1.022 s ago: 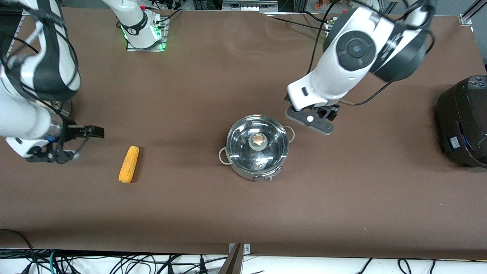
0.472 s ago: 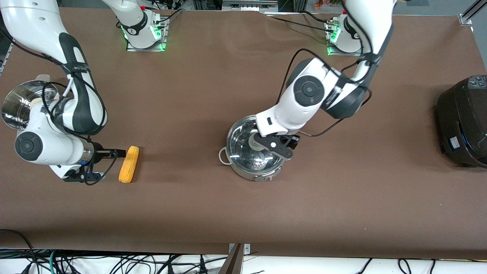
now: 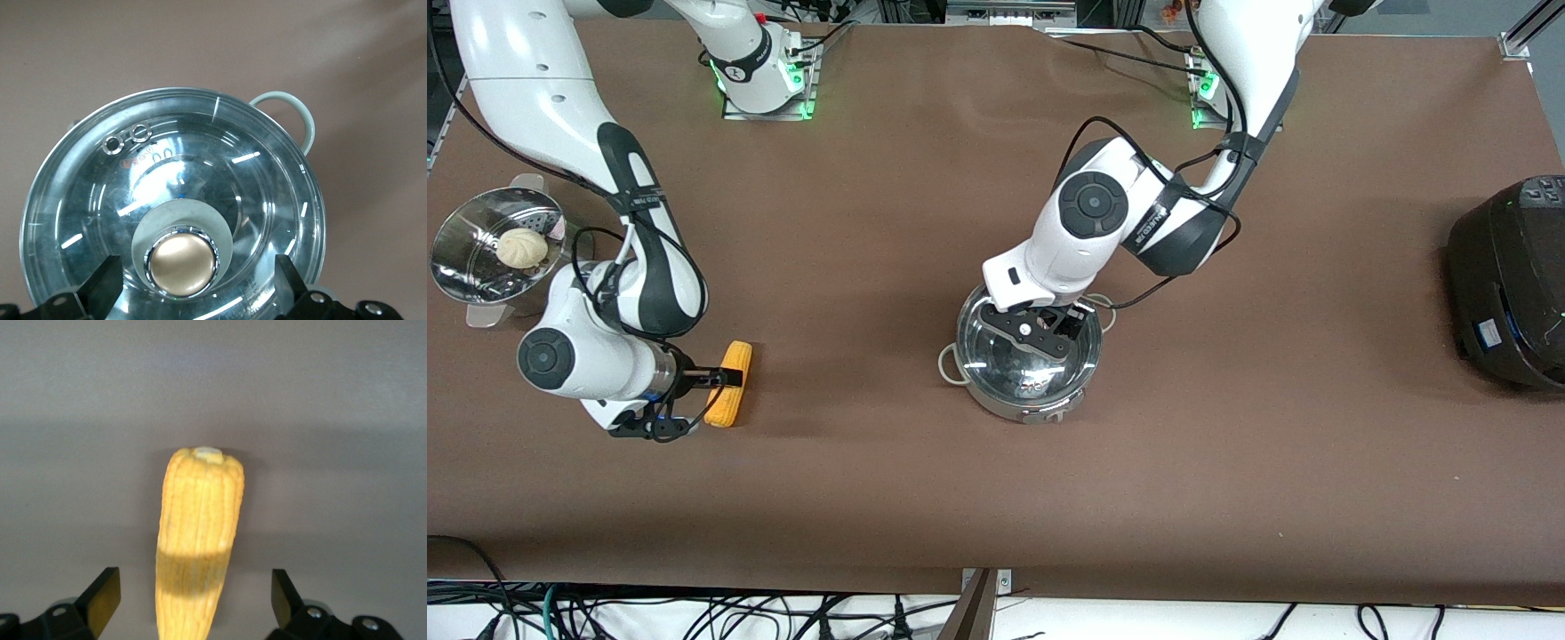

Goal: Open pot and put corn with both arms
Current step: 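Grasp the corn with the right gripper while the left gripper grasps the knob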

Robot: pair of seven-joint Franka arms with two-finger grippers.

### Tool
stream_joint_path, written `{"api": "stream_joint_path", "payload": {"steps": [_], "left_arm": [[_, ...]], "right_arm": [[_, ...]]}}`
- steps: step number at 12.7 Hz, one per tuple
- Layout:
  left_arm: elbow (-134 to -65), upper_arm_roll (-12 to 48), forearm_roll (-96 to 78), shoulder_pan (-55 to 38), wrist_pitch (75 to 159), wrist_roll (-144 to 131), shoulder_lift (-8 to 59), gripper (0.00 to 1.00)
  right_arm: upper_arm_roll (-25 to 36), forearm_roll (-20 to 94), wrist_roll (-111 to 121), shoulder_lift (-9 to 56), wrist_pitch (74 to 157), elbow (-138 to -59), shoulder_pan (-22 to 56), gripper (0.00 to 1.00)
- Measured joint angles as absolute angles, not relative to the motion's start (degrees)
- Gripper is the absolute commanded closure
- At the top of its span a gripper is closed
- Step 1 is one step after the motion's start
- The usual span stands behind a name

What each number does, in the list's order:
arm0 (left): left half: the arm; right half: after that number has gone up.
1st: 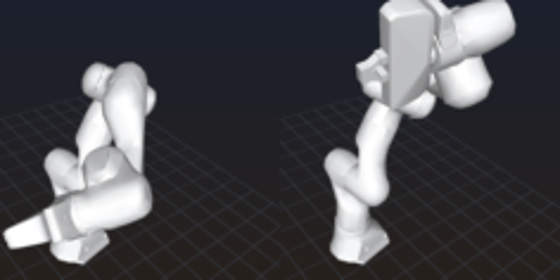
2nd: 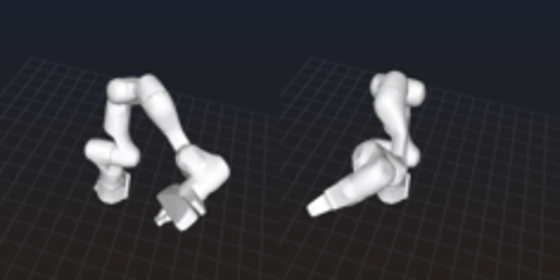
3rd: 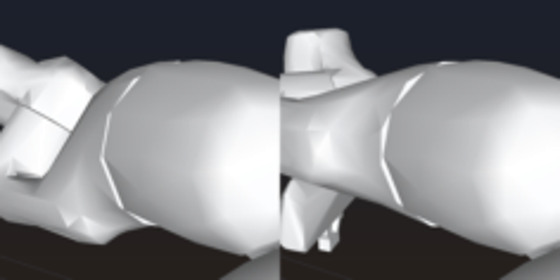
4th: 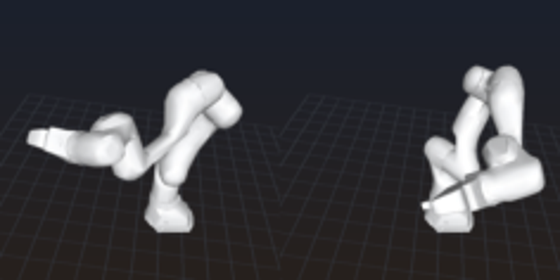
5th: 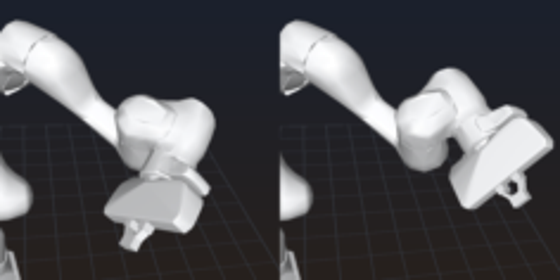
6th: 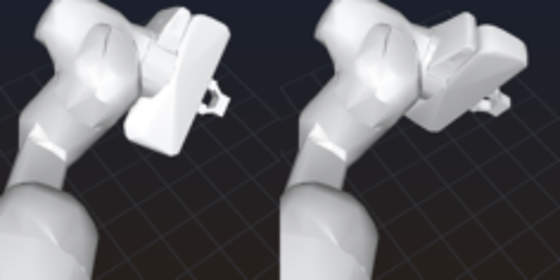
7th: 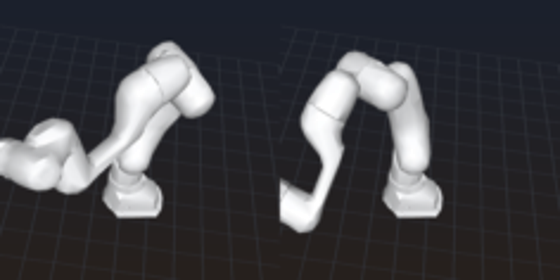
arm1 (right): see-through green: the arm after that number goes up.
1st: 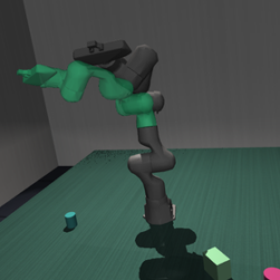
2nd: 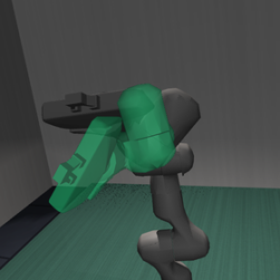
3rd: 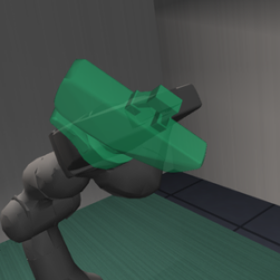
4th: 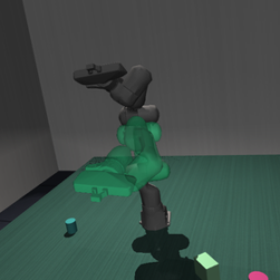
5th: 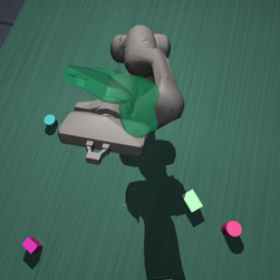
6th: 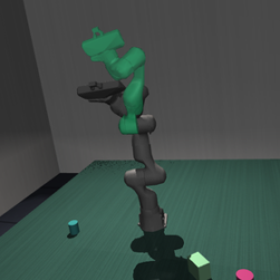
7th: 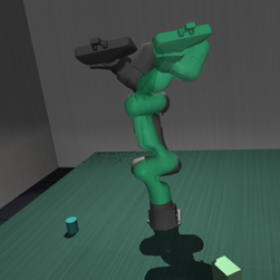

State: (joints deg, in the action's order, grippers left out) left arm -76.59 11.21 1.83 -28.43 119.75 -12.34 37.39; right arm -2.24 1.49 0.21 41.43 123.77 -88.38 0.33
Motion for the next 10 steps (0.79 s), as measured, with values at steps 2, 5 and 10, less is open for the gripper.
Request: {"api": "stream_joint_path", "payload": {"steps": [2,5,10], "left_arm": [[-76.59,11.20,5.82,-29.19,119.75,-13.06,37.42,0.00],[-76.60,11.13,6.66,-29.38,119.70,-13.09,37.68,0.00],[-76.60,11.05,6.91,-29.38,119.70,-13.06,38.85,0.66]], "right_arm": [[-2.25,1.54,0.21,42.23,125.17,-88.44,0.38,0.01],[-2.29,1.63,0.21,42.70,125.95,-88.45,0.53,0.07],[-2.29,1.98,0.20,43.22,126.08,-88.47,0.71,0.89]]}}
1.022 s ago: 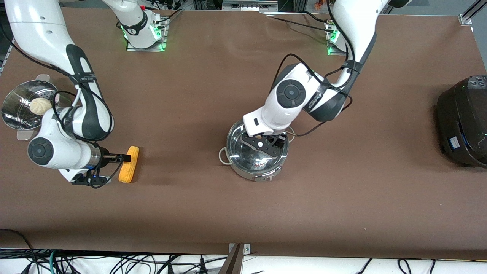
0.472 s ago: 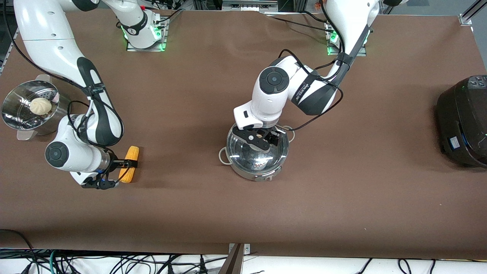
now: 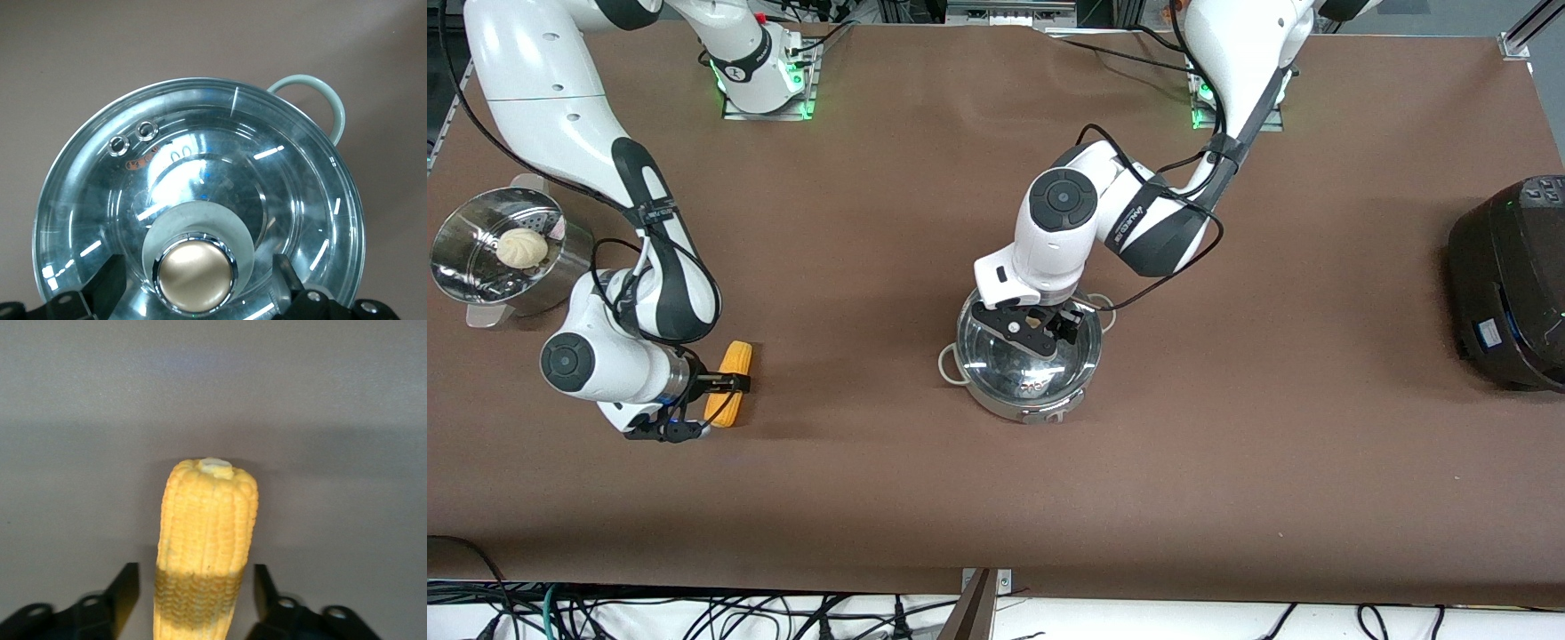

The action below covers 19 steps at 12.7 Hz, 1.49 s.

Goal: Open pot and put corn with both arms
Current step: 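Grasp the corn with the right gripper while the left gripper grasps the knob, then lift the lid aside with the left gripper while the right gripper carries corn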

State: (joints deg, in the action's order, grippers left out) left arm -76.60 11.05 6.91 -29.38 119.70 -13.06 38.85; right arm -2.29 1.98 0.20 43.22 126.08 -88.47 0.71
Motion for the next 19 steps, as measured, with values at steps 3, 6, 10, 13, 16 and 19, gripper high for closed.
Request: {"api": "stream_joint_path", "payload": {"steps": [3,6,10,13,16,19], "left_arm": [[-76.57,10.99,6.91,-29.38,119.71,-13.06,38.84,0.85],[-76.52,10.96,6.92,-29.38,119.70,-13.09,38.84,0.85],[-75.52,10.92,6.88,-29.28,117.09,-13.30,38.26,0.85],[-73.26,10.41,6.74,-27.87,108.93,-13.97,34.97,0.85],[-72.22,10.13,6.75,-23.70,99.67,-14.09,28.77,0.85],[-72.82,9.89,6.79,-18.33,90.55,-13.31,23.86,0.85]], "right_arm": [[-2.29,1.98,0.20,43.13,126.07,-88.44,0.81,0.98],[-2.30,1.98,0.23,42.98,125.96,-88.26,0.85,0.98],[-2.33,1.98,0.25,39.70,120.39,-86.41,0.92,0.98],[-2.37,1.99,0.28,34.50,110.83,-83.24,0.92,0.97],[-2.91,3.05,0.28,30.61,97.92,-76.37,0.93,0.97],[-4.17,6.63,-1.80,29.77,87.70,-66.78,1.76,0.97]]}}
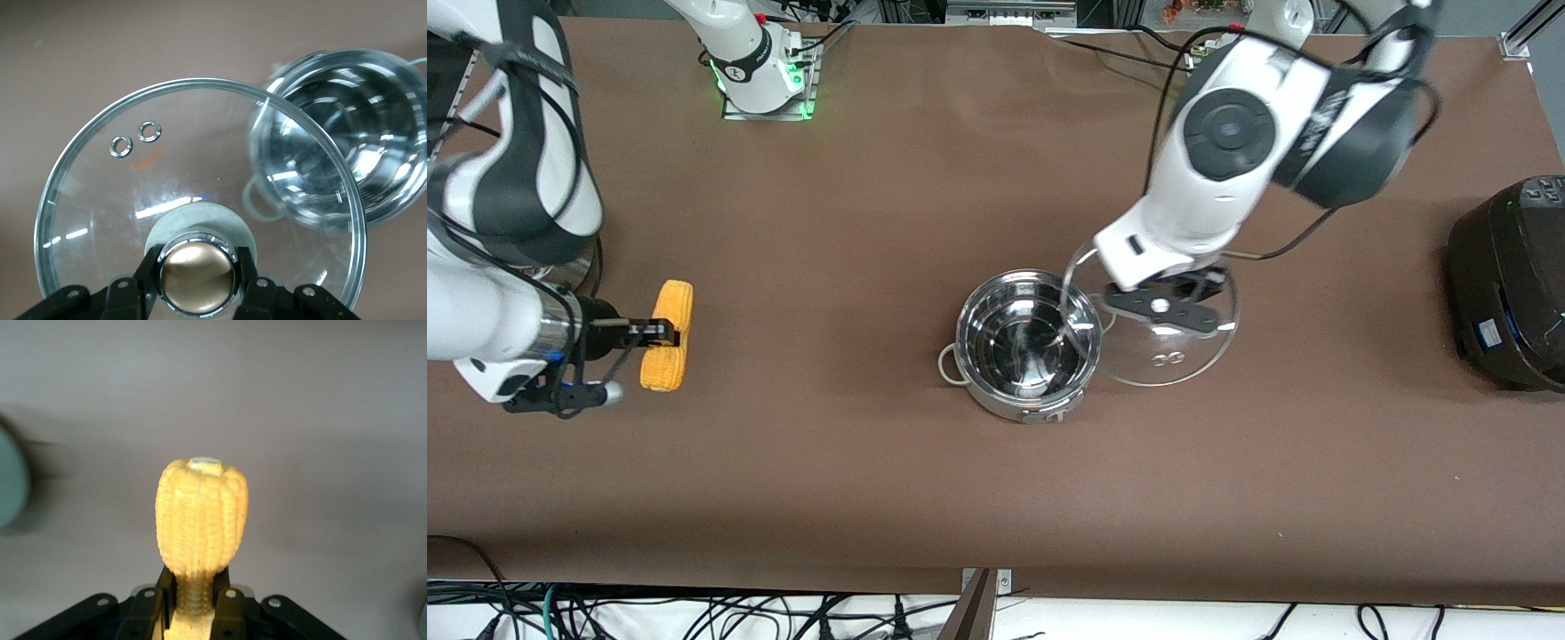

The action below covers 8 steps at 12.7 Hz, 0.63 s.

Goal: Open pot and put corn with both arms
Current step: 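Lift the lid aside with the left gripper while the right gripper carries corn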

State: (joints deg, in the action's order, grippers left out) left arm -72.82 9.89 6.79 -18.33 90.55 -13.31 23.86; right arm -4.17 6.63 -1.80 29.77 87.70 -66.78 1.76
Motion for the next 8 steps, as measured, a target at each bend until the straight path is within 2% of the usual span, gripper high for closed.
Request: {"api": "stream_joint_path", "payload": {"steps": [3,6,8], "left_arm": [[-75.71,9.78,8.02,-12.78,89.79,-7.49,23.06,0.85],[-79.37,9.77,8.29,-5.92,91.58,0.76,22.71,0.85],[-85.29,9.79,8.32,-2.46,97.45,4.00,20.90,0.85]], "right_arm": [[-8.46,7.57,-13.67,29.70,87.13,-62.34,6.75,0.96],[-10.54,7.58,-25.32,31.52,96.79,-62.31,16.56,0.96],[-10.58,7.53,-31.04,33.93,103.69,-62.32,22.29,0.97]]}}
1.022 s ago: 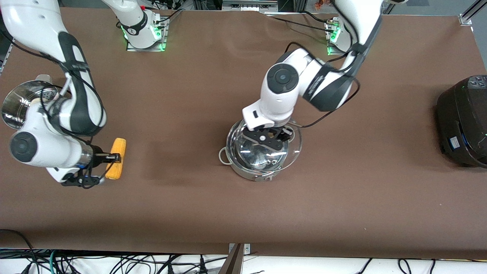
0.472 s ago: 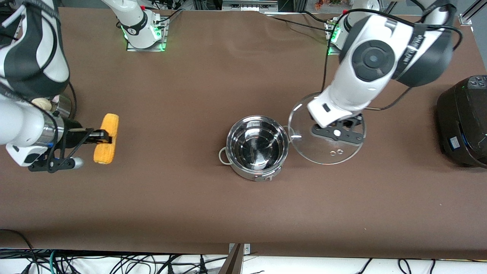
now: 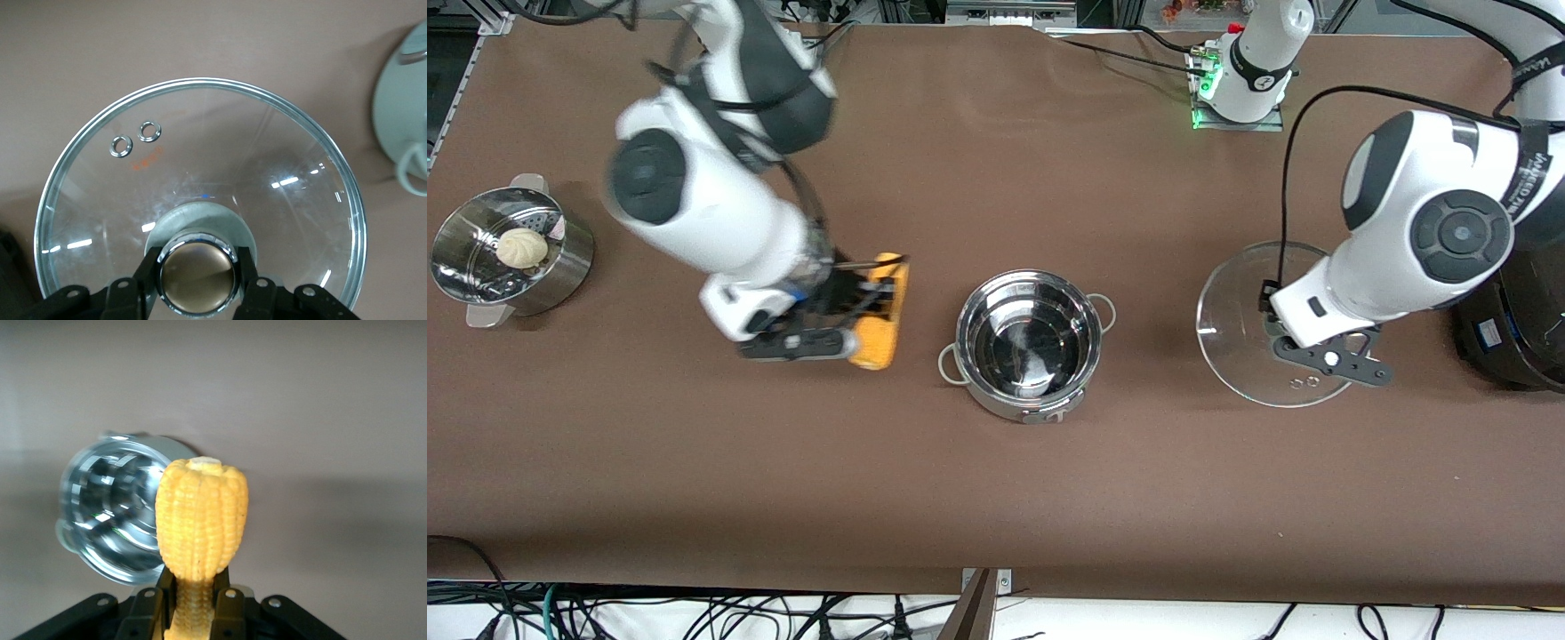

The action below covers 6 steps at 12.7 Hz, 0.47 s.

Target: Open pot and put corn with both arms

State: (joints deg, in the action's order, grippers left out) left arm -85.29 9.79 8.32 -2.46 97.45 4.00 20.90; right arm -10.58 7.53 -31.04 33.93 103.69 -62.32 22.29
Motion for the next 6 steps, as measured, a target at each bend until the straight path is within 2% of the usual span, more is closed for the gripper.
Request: {"api": "stream_joint_path", "payload": {"steps": [4,6], "left_arm": [[-106.41,9.85,8.34,1.97,115.23,6.07,15.04,0.85],[-114.70,9.90,8.34,2.91,124.52,6.03,14.22,0.85]], "right_arm": [[-10.39,7.50,-34.64,39.20,112.97,-62.31,29.35,0.97],[-10.36,7.50,-34.75,41.47,116.41,-62.31,31.42,0.98]]}}
